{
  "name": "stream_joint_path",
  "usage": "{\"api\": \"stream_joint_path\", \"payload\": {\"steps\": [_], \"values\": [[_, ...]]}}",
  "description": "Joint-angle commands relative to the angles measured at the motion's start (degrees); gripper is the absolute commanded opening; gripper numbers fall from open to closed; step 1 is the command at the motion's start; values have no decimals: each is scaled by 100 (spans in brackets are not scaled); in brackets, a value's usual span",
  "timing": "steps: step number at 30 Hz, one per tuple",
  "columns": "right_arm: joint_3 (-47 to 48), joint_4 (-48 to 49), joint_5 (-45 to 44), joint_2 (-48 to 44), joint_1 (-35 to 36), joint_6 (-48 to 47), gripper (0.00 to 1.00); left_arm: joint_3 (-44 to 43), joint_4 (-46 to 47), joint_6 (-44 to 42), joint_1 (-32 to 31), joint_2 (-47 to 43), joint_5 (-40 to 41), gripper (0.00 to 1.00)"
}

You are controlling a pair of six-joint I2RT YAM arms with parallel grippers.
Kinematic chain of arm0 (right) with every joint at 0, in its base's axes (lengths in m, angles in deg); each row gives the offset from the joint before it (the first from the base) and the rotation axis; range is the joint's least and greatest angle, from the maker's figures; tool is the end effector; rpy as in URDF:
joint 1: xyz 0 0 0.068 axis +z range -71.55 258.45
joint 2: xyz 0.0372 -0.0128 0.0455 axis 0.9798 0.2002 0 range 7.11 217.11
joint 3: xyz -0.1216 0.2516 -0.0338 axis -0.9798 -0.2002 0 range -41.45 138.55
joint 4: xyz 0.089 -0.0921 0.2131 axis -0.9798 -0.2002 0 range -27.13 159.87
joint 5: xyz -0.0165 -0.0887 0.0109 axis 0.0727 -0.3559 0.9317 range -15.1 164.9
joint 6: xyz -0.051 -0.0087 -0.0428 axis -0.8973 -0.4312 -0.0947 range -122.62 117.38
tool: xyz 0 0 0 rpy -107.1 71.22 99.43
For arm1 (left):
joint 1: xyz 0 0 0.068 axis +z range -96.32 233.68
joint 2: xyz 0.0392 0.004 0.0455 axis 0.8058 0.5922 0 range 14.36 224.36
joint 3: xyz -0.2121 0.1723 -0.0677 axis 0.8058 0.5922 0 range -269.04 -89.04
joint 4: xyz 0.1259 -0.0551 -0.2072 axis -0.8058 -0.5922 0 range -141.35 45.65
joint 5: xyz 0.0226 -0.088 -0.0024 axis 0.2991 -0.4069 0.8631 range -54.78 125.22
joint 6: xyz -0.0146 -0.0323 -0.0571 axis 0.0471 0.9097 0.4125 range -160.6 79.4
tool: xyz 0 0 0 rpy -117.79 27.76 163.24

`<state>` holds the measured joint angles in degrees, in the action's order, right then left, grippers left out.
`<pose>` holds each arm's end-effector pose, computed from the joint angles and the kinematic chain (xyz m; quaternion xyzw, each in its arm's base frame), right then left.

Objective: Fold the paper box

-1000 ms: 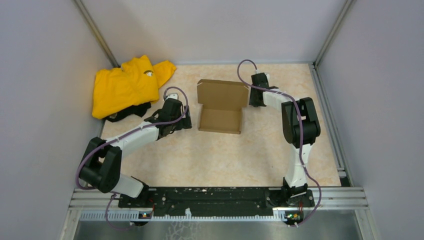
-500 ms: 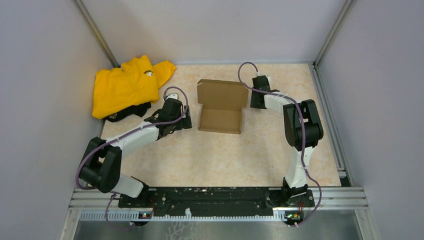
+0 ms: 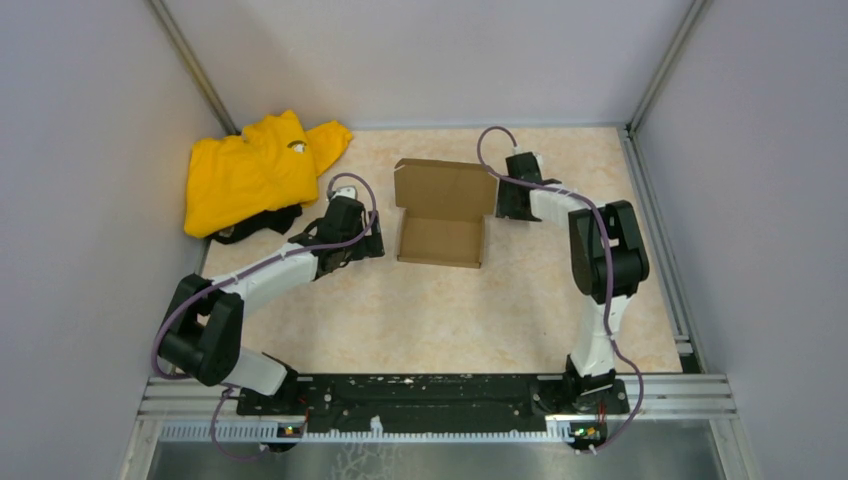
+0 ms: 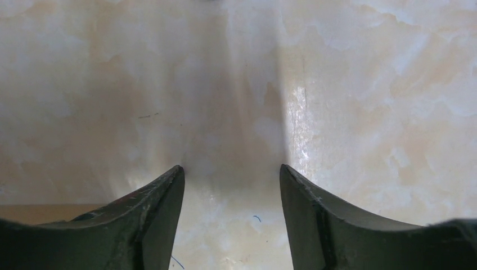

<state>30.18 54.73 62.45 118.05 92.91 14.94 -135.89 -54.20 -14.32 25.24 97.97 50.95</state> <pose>0.3979 0.0906 0.1657 0.0587 0.9454 -0.0154 0.3203 0.2681 -0.1287 0.2032 -0.0332 0.9212 -0.0554 0.3836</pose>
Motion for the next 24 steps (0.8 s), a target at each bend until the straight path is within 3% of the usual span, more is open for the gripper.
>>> {"api": "stream_joint_path", "payload": {"steps": [1,5,16,24], "values": [[551,-331,150,369,-134,-20,67,-114,129,5,42,15,-58,99],[1217,-323,172,803,-195,-27,74,-245,61,-31,42,84,-54,99],[2759,-122,14,1706,-232,-127,65,-345,88,-44,41,184,-197,99],[3719,-262,-183,2366,-242,-228,65,-411,81,-88,42,247,-187,99]]}}
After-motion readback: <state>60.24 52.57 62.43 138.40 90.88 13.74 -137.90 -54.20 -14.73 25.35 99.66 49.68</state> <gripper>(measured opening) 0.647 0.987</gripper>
